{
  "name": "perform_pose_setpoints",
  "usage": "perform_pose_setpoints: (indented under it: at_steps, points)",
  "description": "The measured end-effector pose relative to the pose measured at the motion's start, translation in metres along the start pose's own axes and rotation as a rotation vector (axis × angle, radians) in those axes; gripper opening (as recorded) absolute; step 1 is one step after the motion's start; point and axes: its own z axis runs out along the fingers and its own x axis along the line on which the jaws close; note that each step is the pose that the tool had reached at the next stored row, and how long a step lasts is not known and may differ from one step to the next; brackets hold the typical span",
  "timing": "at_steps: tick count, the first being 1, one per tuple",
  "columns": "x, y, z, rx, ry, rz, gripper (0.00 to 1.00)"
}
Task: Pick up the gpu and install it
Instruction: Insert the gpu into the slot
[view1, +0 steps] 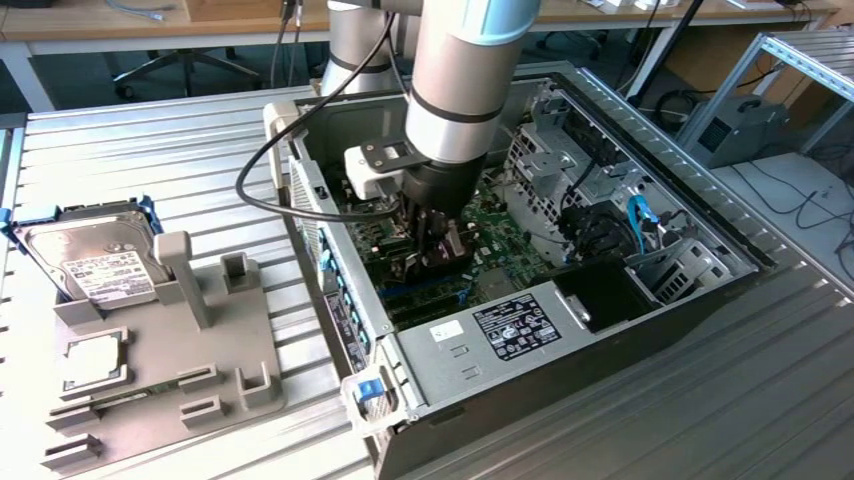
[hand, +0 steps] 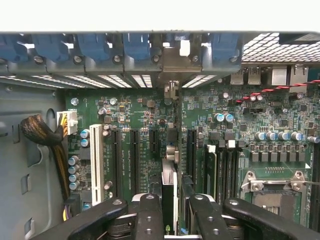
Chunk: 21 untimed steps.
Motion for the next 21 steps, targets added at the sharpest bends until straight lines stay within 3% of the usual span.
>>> perform_pose_setpoints:
  at_steps: [9,10,13,15,19,21]
  points:
    - [0.0,0.0,0.0005,0.0003,-0.0006,0.0,0.27]
    - [0.0,0.0,0.0004,0.0002,-0.0005,0.0,0.33]
    - [0.0,-0.0001,-0.0001,0.0,0.0005,0.0,0.33]
    - [-0.001,-0.0002,-0.0038,0.0001,0.0013,0.0,0.33]
    - [-0.005,-0.0002,-0.025,0.0002,0.0027,0.0,0.33]
    - [-0.007,-0.0003,-0.0307,0.0002,0.0037,0.0,0.33]
